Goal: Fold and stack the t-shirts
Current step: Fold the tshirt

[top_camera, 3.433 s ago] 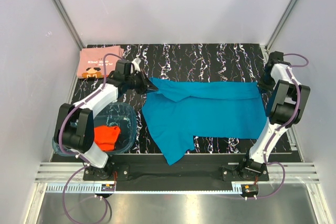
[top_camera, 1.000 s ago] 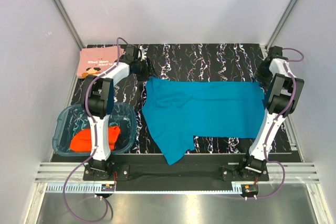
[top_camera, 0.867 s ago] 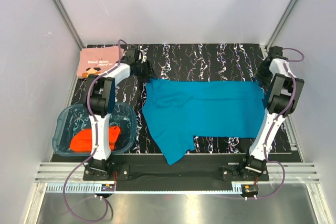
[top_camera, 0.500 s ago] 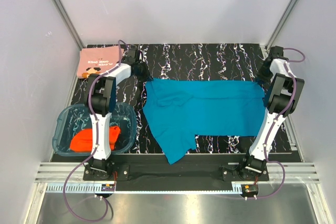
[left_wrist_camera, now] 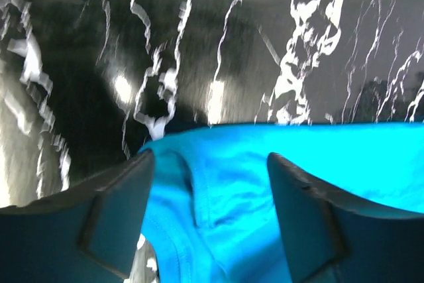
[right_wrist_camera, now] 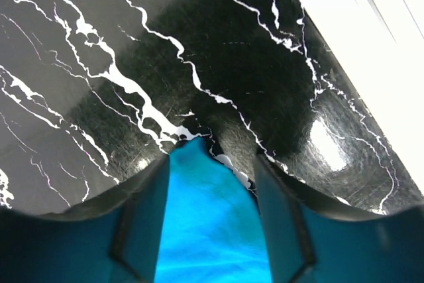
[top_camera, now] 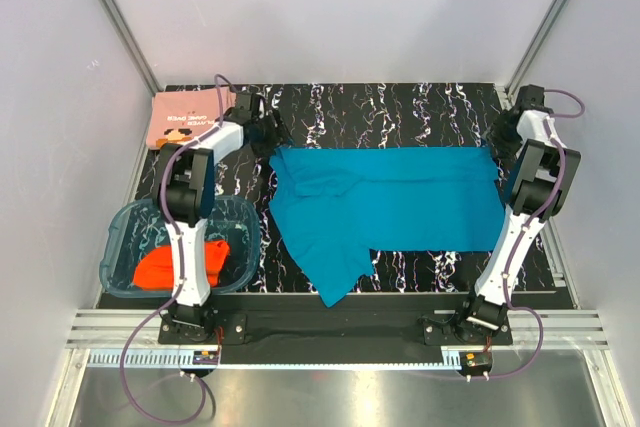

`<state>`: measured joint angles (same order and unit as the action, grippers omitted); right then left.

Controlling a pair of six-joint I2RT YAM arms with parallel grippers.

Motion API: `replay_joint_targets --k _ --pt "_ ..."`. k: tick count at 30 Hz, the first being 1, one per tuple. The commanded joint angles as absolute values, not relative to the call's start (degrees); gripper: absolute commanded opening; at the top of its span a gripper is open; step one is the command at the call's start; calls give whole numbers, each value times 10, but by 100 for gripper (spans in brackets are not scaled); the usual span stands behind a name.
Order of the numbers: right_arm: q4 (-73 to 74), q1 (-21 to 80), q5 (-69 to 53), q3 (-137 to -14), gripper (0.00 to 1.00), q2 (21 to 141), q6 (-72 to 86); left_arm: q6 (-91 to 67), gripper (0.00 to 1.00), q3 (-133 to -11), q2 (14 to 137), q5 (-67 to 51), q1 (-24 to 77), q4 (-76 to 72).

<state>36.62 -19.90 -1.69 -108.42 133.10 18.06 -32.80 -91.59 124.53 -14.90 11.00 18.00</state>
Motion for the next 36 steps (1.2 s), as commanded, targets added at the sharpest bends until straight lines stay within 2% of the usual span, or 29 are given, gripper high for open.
replay_joint_targets --k 1,7,11,14,17,22,27,30,36 --pt "407 -194 -4 -1085 64 1307 169 -319 77 -880 1157 -128 117 176" --pt "442 -166 37 -1036 72 1195 169 -320 82 -789 1039 -132 135 160" --pt "476 -98 48 -1016 74 1151 171 -329 83 -767 997 -129 142 179" --pt "468 -38 29 -988 74 1133 179 -330 79 -745 973 -155 146 168" --pt "388 -3 -65 -908 71 1098 220 -326 79 -707 956 -203 156 144" --pt "202 68 -212 -752 56 1031 297 -333 81 -604 938 -315 166 41" --pt "122 99 -322 -715 42 1026 411 -332 78 -578 919 -306 179 70" --pt "106 126 -347 -729 41 1038 473 -352 75 -575 917 -302 179 92" --pt "90 156 -360 -727 49 1073 522 -374 74 -626 919 -286 179 169"
